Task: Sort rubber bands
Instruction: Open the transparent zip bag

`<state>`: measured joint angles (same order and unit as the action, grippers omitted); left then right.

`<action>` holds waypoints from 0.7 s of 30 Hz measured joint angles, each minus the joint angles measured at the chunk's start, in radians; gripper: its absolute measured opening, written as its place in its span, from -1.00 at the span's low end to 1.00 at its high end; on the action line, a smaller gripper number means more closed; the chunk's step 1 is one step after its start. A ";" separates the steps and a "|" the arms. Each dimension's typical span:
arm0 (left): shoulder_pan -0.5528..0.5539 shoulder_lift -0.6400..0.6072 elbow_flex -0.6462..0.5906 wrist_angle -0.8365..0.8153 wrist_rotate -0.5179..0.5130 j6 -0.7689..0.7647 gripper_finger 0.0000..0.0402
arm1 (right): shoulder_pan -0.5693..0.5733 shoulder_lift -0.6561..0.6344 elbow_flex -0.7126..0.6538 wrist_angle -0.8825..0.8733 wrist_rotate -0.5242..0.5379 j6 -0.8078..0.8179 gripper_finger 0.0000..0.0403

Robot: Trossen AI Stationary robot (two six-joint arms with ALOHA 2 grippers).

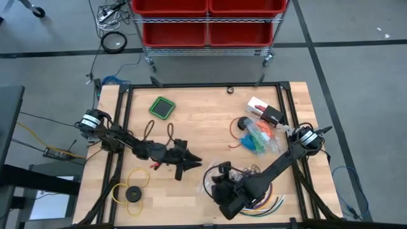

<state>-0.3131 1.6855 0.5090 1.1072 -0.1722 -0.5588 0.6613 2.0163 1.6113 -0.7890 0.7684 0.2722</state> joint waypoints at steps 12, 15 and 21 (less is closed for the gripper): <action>-0.010 0.000 0.067 -0.072 0.070 -0.077 -0.13 | -0.031 0.000 0.006 0.056 0.063 -0.068 -1.00; -0.010 0.000 0.090 -0.146 0.085 -0.075 -0.13 | -0.032 0.000 0.006 0.054 0.074 -0.071 -1.00; -0.017 0.000 0.097 -0.157 0.119 -0.073 -0.13 | -0.032 0.000 0.006 0.054 0.115 -0.074 -1.00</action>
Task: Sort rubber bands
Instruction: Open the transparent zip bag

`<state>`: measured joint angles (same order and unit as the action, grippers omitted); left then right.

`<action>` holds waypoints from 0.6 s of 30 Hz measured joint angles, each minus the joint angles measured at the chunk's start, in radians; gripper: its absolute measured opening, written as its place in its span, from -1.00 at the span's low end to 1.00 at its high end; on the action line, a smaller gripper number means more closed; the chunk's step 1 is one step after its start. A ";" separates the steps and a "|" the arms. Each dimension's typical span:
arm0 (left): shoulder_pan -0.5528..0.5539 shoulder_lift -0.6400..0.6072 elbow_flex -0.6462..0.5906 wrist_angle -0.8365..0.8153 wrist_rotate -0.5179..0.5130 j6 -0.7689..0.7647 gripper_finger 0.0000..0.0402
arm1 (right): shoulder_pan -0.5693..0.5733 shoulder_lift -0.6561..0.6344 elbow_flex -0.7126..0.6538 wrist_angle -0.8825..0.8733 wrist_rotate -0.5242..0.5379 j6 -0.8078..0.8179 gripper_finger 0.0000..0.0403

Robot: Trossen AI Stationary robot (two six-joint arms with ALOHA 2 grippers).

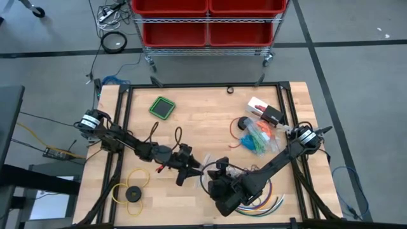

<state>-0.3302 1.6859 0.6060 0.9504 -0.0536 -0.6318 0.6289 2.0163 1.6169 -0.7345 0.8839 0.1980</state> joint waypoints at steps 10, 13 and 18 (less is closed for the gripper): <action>-0.022 0.000 0.000 -0.026 -0.004 0.080 -0.31 | -0.012 0.000 0.000 0.008 -0.020 0.014 -1.00; -0.024 0.000 0.000 -0.065 -0.005 0.120 -0.65 | -0.011 0.000 0.000 0.015 -0.045 0.029 -1.00; -0.033 0.000 0.001 -0.070 -0.004 0.180 -0.94 | -0.012 0.000 0.006 0.020 -0.075 0.071 -0.99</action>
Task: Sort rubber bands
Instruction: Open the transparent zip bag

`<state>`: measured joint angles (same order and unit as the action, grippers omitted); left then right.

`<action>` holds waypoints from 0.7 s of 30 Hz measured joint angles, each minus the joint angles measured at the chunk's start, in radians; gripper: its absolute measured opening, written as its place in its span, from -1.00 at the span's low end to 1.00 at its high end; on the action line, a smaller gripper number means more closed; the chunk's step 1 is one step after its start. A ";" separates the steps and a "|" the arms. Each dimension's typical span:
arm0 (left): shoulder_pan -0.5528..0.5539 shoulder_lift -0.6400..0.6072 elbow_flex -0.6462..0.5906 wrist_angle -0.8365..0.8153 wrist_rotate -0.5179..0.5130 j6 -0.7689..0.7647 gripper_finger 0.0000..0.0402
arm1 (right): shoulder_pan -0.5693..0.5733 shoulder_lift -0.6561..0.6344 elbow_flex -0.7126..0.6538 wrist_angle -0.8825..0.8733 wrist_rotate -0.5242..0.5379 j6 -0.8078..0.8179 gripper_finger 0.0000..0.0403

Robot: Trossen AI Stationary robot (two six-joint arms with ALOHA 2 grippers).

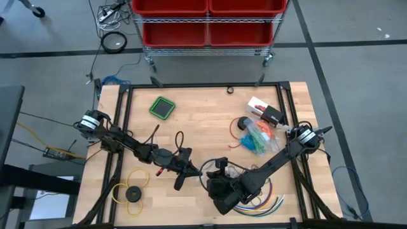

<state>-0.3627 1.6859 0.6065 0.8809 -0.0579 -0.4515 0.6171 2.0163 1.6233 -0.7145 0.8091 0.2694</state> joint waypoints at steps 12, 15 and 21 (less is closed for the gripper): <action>-0.024 -0.008 0.218 -0.665 -0.060 0.208 -0.99 | -0.001 0.000 0.266 -0.183 -0.070 0.058 -0.88; -0.057 -0.008 0.330 -0.943 -0.149 0.302 -0.99 | -0.011 0.000 0.348 -0.259 -0.157 0.109 -0.85; -0.131 -0.011 0.505 -1.212 -0.364 0.443 -0.99 | -0.090 -0.003 0.408 -0.368 -0.303 0.218 -0.82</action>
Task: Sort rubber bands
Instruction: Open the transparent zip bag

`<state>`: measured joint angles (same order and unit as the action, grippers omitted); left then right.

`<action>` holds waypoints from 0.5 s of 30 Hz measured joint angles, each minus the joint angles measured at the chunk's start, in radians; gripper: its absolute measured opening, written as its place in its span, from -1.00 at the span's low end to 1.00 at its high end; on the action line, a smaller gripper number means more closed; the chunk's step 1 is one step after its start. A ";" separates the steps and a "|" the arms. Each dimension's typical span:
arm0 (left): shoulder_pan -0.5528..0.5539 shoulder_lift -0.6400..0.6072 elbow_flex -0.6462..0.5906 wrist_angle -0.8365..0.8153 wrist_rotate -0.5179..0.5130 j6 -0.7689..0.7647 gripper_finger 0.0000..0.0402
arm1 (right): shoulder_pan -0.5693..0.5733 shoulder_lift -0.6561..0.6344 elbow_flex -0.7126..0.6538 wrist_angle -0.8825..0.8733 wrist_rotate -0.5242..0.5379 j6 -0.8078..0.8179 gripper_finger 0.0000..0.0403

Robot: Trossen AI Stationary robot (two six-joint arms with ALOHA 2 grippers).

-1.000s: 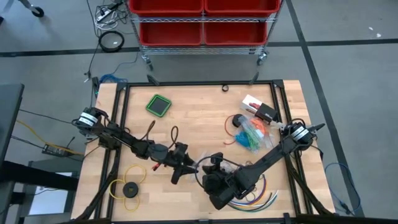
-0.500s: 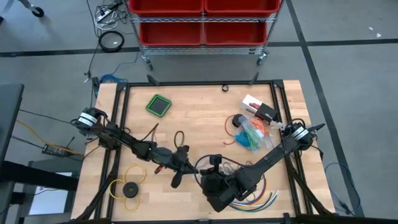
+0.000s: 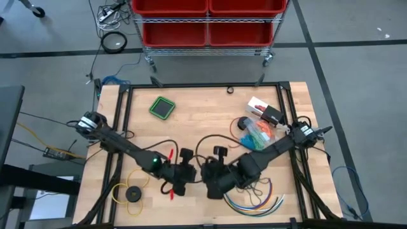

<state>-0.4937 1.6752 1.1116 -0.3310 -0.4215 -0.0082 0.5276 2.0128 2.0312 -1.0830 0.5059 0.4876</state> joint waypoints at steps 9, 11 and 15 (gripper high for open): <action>-0.099 0.000 0.081 -0.130 -0.242 0.116 -0.99 | -0.027 -0.004 0.000 -0.009 -0.078 0.017 -0.81; -0.113 0.000 0.094 -0.125 -0.275 0.140 -0.99 | -0.035 -0.004 0.000 -0.005 -0.082 0.018 -0.81; -0.130 0.000 0.112 -0.139 -0.317 0.157 -0.99 | -0.048 -0.005 0.000 0.020 -0.110 0.019 -0.78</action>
<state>-0.6236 1.6756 1.2239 -0.4701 -0.7381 0.1484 0.4796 2.0083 2.0310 -1.0627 0.3957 0.5062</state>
